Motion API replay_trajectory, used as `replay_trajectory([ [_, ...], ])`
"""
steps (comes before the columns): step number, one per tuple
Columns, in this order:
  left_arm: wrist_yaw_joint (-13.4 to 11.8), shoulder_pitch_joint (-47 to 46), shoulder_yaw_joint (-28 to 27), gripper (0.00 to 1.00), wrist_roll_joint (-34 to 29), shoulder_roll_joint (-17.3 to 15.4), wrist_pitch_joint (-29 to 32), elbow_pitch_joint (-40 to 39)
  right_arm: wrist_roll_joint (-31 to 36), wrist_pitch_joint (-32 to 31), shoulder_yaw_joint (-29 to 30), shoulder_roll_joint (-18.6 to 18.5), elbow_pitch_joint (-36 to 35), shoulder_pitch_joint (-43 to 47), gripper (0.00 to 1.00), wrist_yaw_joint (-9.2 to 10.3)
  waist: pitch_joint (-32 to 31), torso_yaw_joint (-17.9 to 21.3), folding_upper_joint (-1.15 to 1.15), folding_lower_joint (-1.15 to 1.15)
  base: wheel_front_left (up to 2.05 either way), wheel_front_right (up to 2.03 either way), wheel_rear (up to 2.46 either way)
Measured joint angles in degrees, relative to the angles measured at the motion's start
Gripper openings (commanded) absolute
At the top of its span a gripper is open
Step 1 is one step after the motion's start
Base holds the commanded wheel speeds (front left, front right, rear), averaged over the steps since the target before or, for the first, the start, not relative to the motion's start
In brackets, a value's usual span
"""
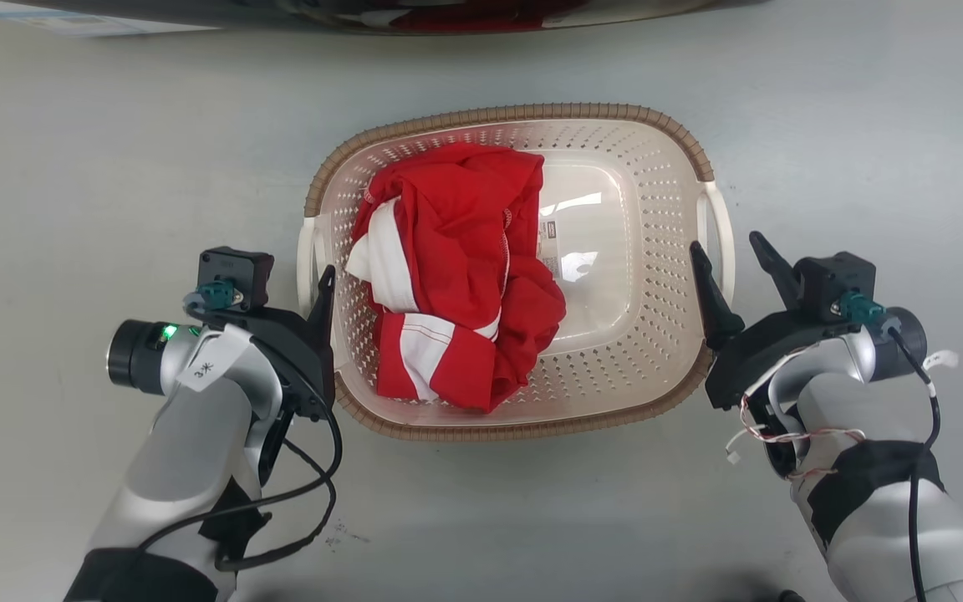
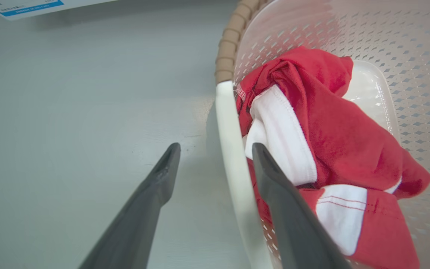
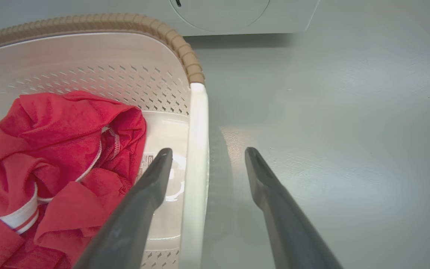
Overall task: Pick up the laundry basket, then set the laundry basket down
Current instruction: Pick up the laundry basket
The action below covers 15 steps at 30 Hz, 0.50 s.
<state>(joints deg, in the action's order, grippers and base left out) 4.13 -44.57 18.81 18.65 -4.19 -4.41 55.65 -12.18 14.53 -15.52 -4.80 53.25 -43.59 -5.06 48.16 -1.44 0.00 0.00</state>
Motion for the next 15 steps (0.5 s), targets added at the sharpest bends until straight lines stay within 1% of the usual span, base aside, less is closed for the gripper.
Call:
replay_trajectory([
  [2,0.5,-1.0,0.0,1.0,0.0,0.0,0.0,0.8,-0.2,0.0,-0.1,0.1,0.6,-0.9,1.0,-0.01,0.4,0.0,0.0,0.0,0.0,0.0,0.0],
  [6,0.7,-2.6,0.0,1.0,0.0,-0.1,-0.2,2.1,-0.3,0.0,-0.7,0.2,1.5,-2.4,1.0,-0.12,1.3,0.2,0.0,0.0,0.0,0.0,0.0],
  [7,1.0,-2.9,0.0,0.99,0.0,-0.1,-0.2,2.7,-0.4,0.0,-0.8,0.2,1.9,-2.6,0.92,-0.34,1.5,0.2,0.0,0.0,0.0,0.0,0.0],
  [8,1.0,-3.2,0.0,0.43,0.0,-0.1,-0.2,3.1,-0.4,0.0,-0.9,0.3,2.4,-2.8,0.0,-0.52,1.6,0.3,0.0,0.0,0.0,0.0,0.0],
  [9,1.0,-3.4,0.0,0.0,0.0,-0.1,-0.2,3.5,-0.4,0.0,-1.0,0.3,2.6,-2.8,0.0,-0.52,1.7,0.3,0.0,-0.01,0.0,0.0,0.0],
  [11,1.5,-3.8,0.1,0.0,0.0,0.1,-0.2,4.1,-0.5,0.0,-1.2,0.3,3.1,-2.9,0.0,-0.6,1.8,0.3,0.0,0.0,0.0,0.0,0.0],
  [12,1.8,-4.1,0.3,0.0,0.0,0.5,-0.2,4.5,-0.6,0.0,-1.5,0.5,3.2,-2.9,0.0,-1.12,1.8,0.3,0.0,0.0,0.0,0.0,0.0],
  [13,1.8,-4.4,0.3,0.0,0.0,1.0,-0.3,4.7,-0.7,0.0,-1.6,1.2,3.3,-3.1,0.0,-1.25,1.9,0.3,0.0,0.0,0.0,0.0,0.0],
  [15,1.8,-4.9,0.2,0.0,0.6,0.9,-0.5,5.3,-1.5,0.0,-1.5,1.3,4.1,-3.5,0.0,-1.27,1.9,0.4,0.0,0.01,0.0,0.0,0.0],
])
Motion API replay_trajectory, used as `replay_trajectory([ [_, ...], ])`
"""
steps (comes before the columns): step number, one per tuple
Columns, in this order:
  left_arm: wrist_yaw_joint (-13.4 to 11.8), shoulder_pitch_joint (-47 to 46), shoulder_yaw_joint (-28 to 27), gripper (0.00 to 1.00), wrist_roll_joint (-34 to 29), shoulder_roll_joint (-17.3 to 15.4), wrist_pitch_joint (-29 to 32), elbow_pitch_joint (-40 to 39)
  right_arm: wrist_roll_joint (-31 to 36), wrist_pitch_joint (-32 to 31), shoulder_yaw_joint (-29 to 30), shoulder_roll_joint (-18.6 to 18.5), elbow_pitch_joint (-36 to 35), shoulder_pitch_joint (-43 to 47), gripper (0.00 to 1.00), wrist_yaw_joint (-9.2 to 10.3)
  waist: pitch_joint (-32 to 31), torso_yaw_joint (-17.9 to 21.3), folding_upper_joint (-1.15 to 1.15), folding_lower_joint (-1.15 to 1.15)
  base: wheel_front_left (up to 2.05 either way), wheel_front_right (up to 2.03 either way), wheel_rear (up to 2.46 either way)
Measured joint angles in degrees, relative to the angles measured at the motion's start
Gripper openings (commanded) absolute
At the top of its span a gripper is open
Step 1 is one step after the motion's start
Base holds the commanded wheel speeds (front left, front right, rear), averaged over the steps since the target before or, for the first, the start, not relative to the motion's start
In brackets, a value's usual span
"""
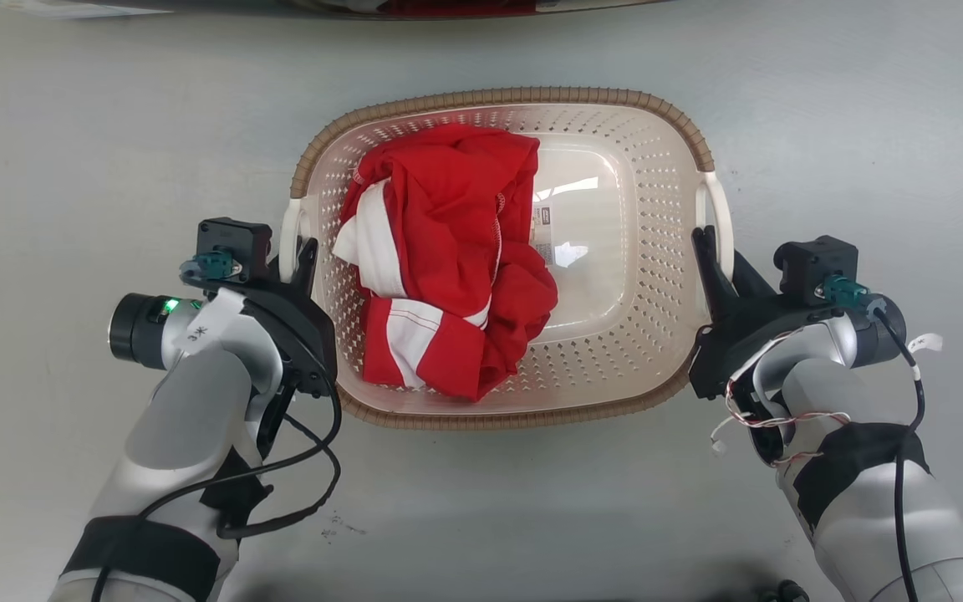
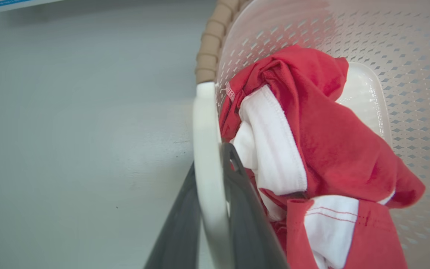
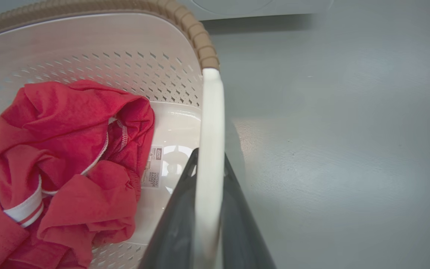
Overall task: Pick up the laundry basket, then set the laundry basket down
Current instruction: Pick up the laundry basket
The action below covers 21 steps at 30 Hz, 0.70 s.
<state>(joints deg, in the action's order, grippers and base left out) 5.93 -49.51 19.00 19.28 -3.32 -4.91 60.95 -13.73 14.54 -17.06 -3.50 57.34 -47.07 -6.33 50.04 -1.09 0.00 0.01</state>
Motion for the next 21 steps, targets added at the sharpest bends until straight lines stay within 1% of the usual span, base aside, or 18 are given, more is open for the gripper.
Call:
replay_trajectory([
  [9,0.2,-1.1,0.0,0.0,1.3,0.6,-0.6,3.0,-0.4,0.0,-0.4,0.2,2.3,-0.9,0.0,-0.24,-0.7,0.1,0.0,0.0,0.0,0.0,0.0],
  [21,1.1,-1.7,0.1,0.0,2.9,2.0,0.2,6.8,-0.5,0.0,-0.7,0.4,7.0,-1.6,0.0,-0.59,-4.3,-0.4,0.0,0.0,0.0,0.0,0.0],
])
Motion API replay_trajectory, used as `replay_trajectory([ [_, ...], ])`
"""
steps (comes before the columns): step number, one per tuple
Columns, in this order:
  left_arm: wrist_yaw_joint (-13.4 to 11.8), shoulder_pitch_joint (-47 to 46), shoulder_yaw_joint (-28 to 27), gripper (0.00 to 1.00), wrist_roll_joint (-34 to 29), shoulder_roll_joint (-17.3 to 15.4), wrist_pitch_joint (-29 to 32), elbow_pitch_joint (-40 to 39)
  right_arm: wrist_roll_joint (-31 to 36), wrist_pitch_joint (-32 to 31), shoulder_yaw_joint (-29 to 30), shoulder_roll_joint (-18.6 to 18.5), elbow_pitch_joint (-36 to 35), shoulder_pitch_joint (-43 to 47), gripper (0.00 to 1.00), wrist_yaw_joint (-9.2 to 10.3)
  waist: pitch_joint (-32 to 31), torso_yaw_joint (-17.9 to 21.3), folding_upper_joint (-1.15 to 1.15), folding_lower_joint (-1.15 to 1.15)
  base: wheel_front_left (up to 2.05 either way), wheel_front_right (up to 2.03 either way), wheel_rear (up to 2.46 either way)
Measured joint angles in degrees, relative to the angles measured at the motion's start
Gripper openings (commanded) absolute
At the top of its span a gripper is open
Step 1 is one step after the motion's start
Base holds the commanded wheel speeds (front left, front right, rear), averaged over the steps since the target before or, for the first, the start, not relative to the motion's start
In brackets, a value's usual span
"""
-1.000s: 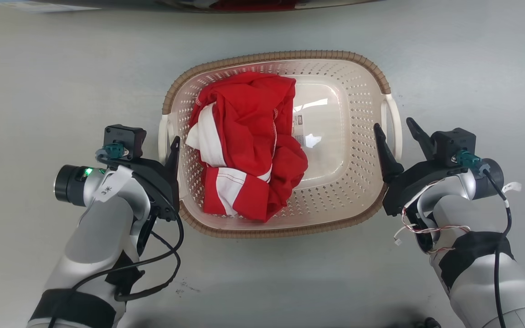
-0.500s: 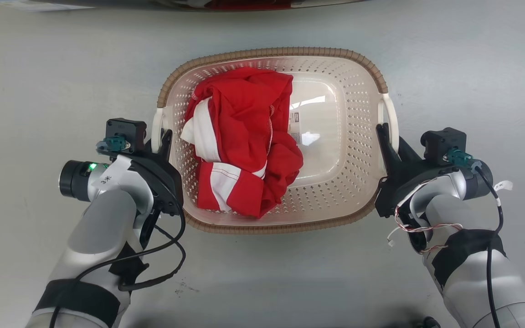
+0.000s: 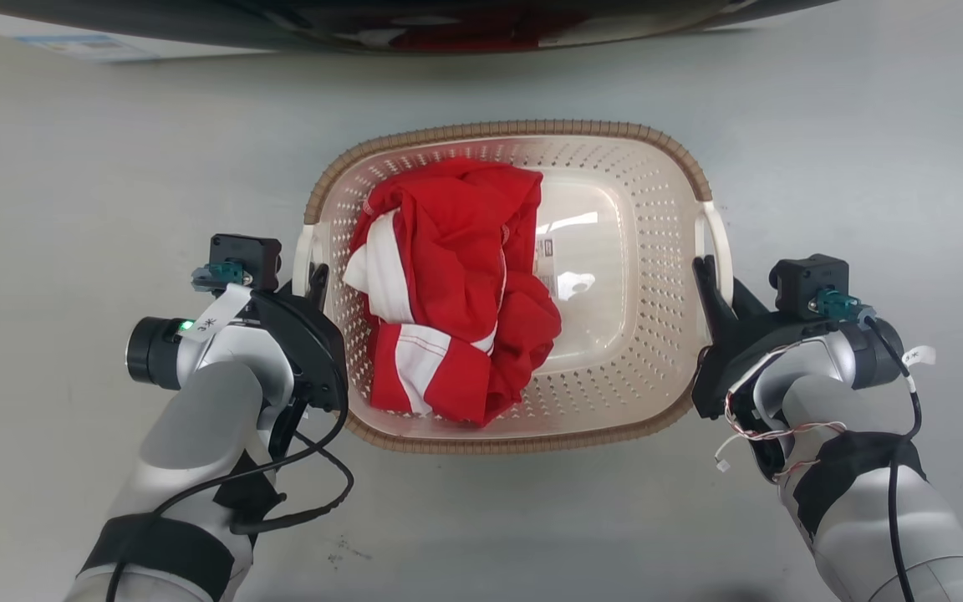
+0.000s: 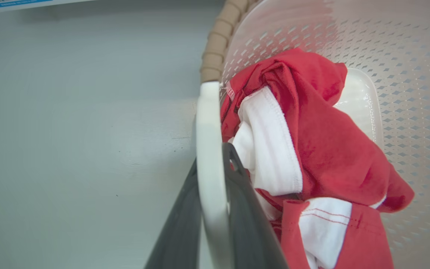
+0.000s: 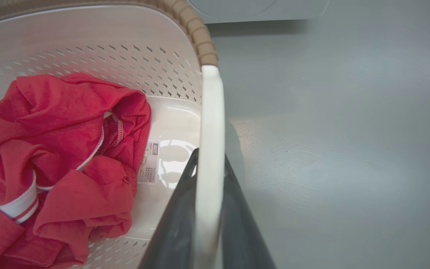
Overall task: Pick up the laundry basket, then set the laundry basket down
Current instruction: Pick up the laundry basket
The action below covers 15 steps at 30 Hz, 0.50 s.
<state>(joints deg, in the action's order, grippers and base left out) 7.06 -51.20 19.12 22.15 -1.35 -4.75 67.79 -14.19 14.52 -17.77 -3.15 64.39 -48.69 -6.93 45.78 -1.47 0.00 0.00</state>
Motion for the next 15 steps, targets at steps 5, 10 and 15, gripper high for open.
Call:
replay_trajectory([
  [5,0.1,0.0,0.4,0.0,0.5,0.5,0.7,1.3,-0.4,-0.3,-0.1,0.1,2.3,0.0,0.0,-0.14,-2.1,-0.2,0.0,0.0,0.0,0.0,0.0],
  [10,0.5,0.1,0.7,0.0,2.0,0.7,1.7,2.4,-0.5,-0.4,-0.6,0.4,4.0,0.1,0.0,-0.15,-4.4,-0.3,0.0,0.0,0.0,0.0,0.0],
  [15,0.5,0.5,0.8,0.0,2.7,1.0,2.7,3.2,-0.6,-0.9,-1.1,0.5,5.4,0.4,0.0,-0.22,-6.8,-0.3,0.0,0.0,0.0,0.0,0.0],
])
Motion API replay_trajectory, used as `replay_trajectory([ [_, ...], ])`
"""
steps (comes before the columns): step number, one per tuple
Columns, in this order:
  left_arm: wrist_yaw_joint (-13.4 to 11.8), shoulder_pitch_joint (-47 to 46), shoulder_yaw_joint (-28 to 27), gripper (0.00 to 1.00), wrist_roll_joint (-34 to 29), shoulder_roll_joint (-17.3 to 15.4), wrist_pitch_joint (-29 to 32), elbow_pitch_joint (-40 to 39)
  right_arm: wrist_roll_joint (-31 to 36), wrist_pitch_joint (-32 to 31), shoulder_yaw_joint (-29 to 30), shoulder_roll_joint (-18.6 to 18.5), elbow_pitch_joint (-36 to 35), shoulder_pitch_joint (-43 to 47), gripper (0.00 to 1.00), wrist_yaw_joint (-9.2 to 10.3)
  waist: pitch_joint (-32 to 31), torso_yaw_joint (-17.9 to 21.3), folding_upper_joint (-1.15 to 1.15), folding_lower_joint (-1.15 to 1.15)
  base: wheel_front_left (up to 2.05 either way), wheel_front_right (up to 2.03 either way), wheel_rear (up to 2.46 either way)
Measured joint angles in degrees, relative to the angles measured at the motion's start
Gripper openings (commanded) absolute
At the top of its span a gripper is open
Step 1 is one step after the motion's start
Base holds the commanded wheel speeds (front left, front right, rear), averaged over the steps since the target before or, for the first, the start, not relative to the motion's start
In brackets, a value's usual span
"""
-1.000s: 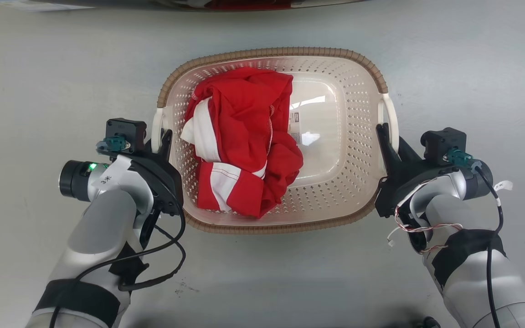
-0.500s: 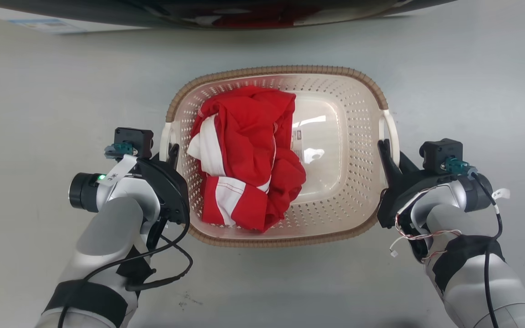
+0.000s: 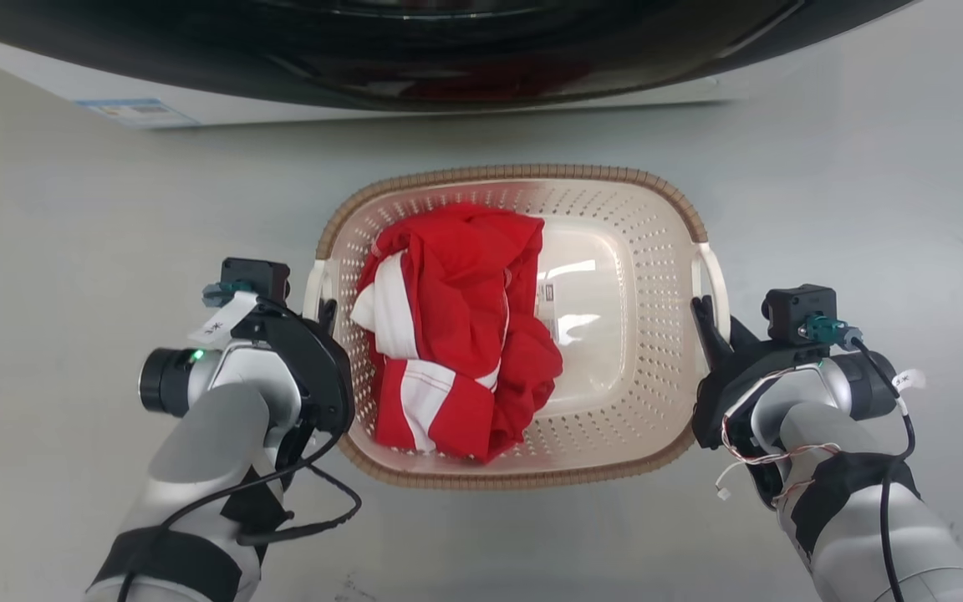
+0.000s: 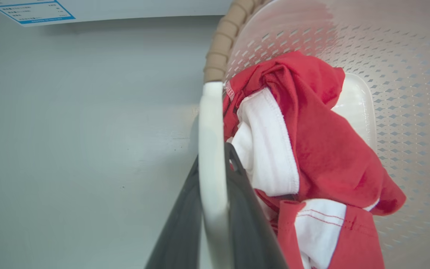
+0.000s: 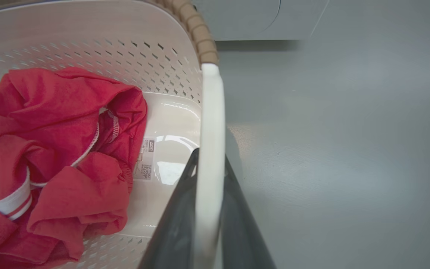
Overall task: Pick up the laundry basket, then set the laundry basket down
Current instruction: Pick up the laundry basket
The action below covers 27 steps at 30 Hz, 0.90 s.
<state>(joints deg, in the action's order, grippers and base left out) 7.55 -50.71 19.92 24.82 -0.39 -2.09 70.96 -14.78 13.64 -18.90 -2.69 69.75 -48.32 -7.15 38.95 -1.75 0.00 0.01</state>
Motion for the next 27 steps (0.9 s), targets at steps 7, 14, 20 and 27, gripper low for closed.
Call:
replay_trajectory([
  [7,0.0,3.1,0.3,0.0,2.1,0.4,2.7,1.1,-1.2,-1.7,-0.3,0.5,1.8,2.4,0.0,-0.43,-5.1,0.1,0.0,0.0,0.0,0.0,0.0],
  [14,0.0,5.5,1.0,0.0,4.0,0.5,5.0,1.2,-2.9,-3.1,-0.4,0.9,2.7,5.1,0.0,-0.45,-9.1,0.1,0.0,-0.01,0.0,0.0,0.0],
  [20,0.0,8.5,2.6,0.0,6.7,0.5,7.7,1.1,-4.0,-4.7,-1.7,1.0,2.8,7.9,0.0,-0.52,-12.8,0.2,0.0,-0.01,0.0,0.0,0.0],
  [27,0.0,10.8,4.5,0.0,8.6,0.3,10.4,0.3,-6.8,-6.6,-3.5,1.0,2.5,11.0,0.0,-0.51,-16.9,0.3,0.0,0.0,0.0,0.0,0.0],
])
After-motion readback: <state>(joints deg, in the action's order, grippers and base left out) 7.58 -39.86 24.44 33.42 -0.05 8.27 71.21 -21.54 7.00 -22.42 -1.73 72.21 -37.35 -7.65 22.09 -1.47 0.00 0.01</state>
